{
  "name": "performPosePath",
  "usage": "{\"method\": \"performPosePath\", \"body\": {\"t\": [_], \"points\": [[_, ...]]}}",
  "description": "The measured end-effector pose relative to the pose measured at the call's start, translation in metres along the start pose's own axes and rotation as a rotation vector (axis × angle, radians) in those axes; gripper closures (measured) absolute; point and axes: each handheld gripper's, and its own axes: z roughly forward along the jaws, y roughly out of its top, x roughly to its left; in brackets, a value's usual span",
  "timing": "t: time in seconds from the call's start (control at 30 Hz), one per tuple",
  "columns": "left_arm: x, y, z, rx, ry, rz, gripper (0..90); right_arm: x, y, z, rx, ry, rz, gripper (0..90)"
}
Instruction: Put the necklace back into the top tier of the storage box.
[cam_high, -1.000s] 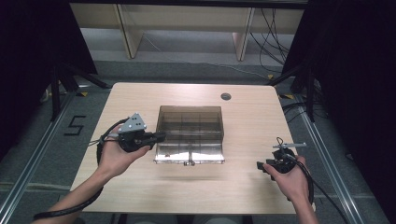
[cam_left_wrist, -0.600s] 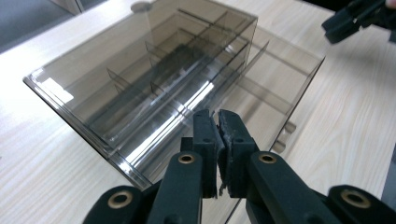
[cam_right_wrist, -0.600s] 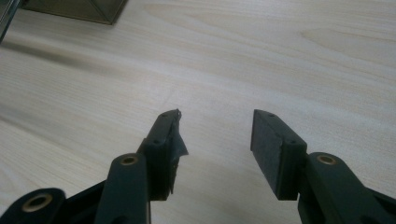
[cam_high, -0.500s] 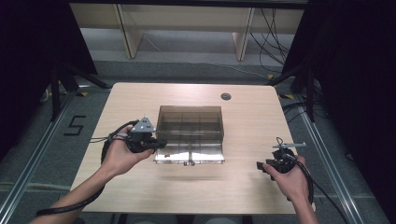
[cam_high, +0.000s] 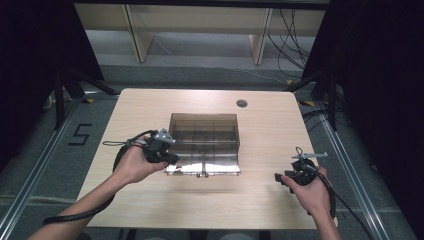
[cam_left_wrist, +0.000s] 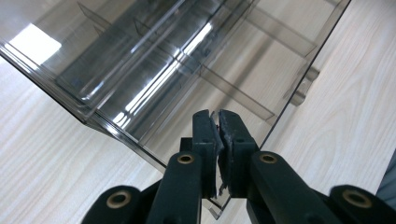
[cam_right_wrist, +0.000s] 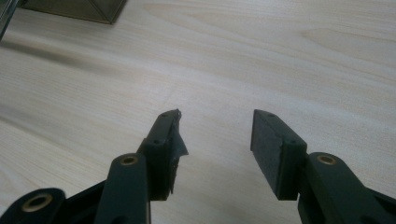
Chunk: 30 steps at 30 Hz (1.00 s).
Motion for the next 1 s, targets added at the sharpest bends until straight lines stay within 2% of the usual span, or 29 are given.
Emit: {"method": "performPosePath", "body": {"t": [0.03, 0.2, 0.33, 0.6, 0.63, 0.73, 0.77, 0.8, 0.93, 0.97, 1.0], "points": [[0.001, 0.001, 0.001, 0.007, -0.001, 0.021, 85.0, 0.000, 0.001, -0.001, 0.021, -0.028, -0.008, 52.7], [0.002, 0.004, 0.009, 0.056, -0.004, 0.019, 84.6, 0.000, 0.001, -0.002, 0.022, -0.007, 0.007, 52.7], [0.003, 0.005, 0.015, 0.066, -0.005, 0.007, 84.2, 0.000, 0.001, -0.002, 0.024, -0.008, 0.006, 52.7], [0.001, 0.006, 0.022, 0.114, -0.010, 0.013, 84.0, 0.000, 0.001, -0.002, 0.021, -0.008, 0.007, 52.7], [0.000, 0.006, 0.023, 0.109, -0.011, 0.002, 84.0, 0.000, 0.001, -0.002, 0.021, -0.008, 0.007, 52.7], [0.002, 0.008, 0.023, 0.155, -0.020, 0.034, 83.0, 0.000, 0.001, -0.002, 0.021, -0.008, 0.007, 52.7], [0.001, 0.007, 0.024, 0.157, -0.024, 0.022, 82.3, 0.000, 0.001, -0.002, 0.022, -0.008, 0.006, 52.7], [0.002, 0.008, 0.025, 0.168, -0.025, 0.038, 81.3, 0.000, 0.001, -0.002, 0.020, -0.010, 0.002, 52.7], [0.002, 0.007, 0.027, 0.161, -0.028, 0.022, 78.8, 0.000, 0.001, -0.002, 0.021, -0.008, 0.007, 52.7], [0.001, 0.007, 0.026, 0.131, -0.025, 0.000, 77.2, 0.000, 0.001, -0.002, 0.020, -0.009, 0.007, 52.7], [0.001, 0.007, 0.026, 0.131, -0.025, 0.000, 76.3, 0.000, 0.001, -0.002, 0.020, -0.009, 0.007, 52.7]]}}
